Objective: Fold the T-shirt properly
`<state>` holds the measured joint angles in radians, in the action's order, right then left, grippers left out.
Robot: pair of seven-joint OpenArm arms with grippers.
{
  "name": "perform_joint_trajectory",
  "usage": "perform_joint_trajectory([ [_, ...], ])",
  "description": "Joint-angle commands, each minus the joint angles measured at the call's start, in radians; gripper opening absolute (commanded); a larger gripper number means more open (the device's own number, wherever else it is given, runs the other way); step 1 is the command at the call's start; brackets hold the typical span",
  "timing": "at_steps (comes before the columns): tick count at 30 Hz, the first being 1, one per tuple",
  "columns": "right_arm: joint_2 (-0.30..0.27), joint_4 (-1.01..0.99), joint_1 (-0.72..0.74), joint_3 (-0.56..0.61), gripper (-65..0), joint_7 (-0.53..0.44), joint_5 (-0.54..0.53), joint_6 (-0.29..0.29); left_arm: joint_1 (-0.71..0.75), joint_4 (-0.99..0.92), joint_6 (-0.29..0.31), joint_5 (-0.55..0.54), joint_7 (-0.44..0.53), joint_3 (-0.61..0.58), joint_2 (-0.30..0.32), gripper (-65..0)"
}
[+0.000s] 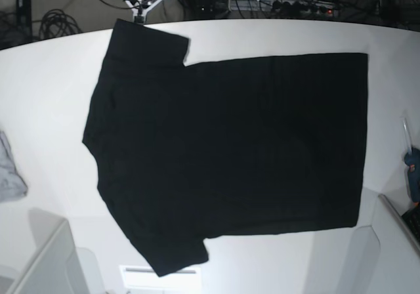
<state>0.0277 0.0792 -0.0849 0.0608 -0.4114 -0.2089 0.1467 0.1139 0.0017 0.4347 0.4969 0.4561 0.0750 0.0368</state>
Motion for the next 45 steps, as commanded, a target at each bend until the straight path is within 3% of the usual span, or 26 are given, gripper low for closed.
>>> perform_joint_trajectory([
  [1, 0.001, 0.004, -0.006, 0.003, -65.0, -0.011, -0.004, 0.008, 0.004, -0.002, 0.008, 0.006, 0.003, -0.002, 0.002, -65.0],
  [14, -0.001, 0.004, -0.017, 0.003, -65.0, -0.008, -0.002, 0.008, 0.002, -0.002, 0.008, -0.001, 0.005, 0.012, 0.001, -65.0],
  [16, -0.002, 0.006, -0.013, 0.004, -65.0, 0.039, -0.002, 0.008, 0.002, -0.002, 0.008, -0.001, 0.005, 0.012, 0.001, -65.0],
  [17, -0.002, 0.009, -0.009, 0.004, -63.0, 0.078, -0.002, 0.008, 0.002, -0.002, 0.008, -0.001, 0.005, 0.012, 0.001, -65.0],
  [20, -0.008, 0.012, 0.0, 0.004, -40.7, 0.167, -0.001, 0.008, 0.002, -0.002, 0.008, -0.001, 0.005, 0.012, 0.001, -65.0],
  [22, -0.01, 0.012, -0.003, 0.004, -34.8, 0.177, -0.001, 0.008, 0.002, -0.002, 0.008, -0.001, 0.005, 0.012, 0.001, -65.0],
  [25, -0.01, 0.012, -0.008, 0.004, -40.5, 0.181, -0.001, 0.008, 0.002, -0.002, 0.008, -0.001, 0.005, 0.012, 0.001, -65.0],
  [29, -0.008, 0.012, -0.019, 0.004, -65.0, 0.181, -0.001, 0.008, 0.002, -0.002, 0.008, -0.001, 0.005, 0.013, 0.001, -65.0],
  [32, -0.005, 0.012, -0.02, 0.004, -65.0, 0.182, -0.001, 0.008, 0.002, -0.002, 0.008, -0.001, 0.005, 0.013, 0.001, -63.7],
  [34, -0.005, 0.012, -0.02, 0.004, -65.0, 0.182, -0.001, 0.008, 0.004, -0.002, 0.008, -0.001, 0.005, 0.013, 0.001, -55.5],
  [36, -0.005, 0.012, -0.02, 0.004, -65.0, 0.182, -0.001, 0.008, 0.007, -0.002, 0.008, -0.001, 0.005, 0.013, 0.001, -52.8],
  [38, -0.008, 0.012, -0.02, 0.004, -65.0, 0.181, -0.001, 0.008, 0.008, -0.002, 0.008, -0.001, 0.005, 0.013, 0.001, -56.1],
  [40, -0.01, 0.012, -0.02, 0.004, -65.0, 0.179, -0.001, 0.008, 0.01, -0.002, 0.008, -0.001, 0.005, 0.013, 0.001, -63.8],
  [45, -0.012, 0.012, -0.031, 0.004, -65.0, 0.181, -0.001, 0.008, 0.019, -0.002, 0.006, -0.004, 0.003, 0.013, 0.001, -65.0],
])
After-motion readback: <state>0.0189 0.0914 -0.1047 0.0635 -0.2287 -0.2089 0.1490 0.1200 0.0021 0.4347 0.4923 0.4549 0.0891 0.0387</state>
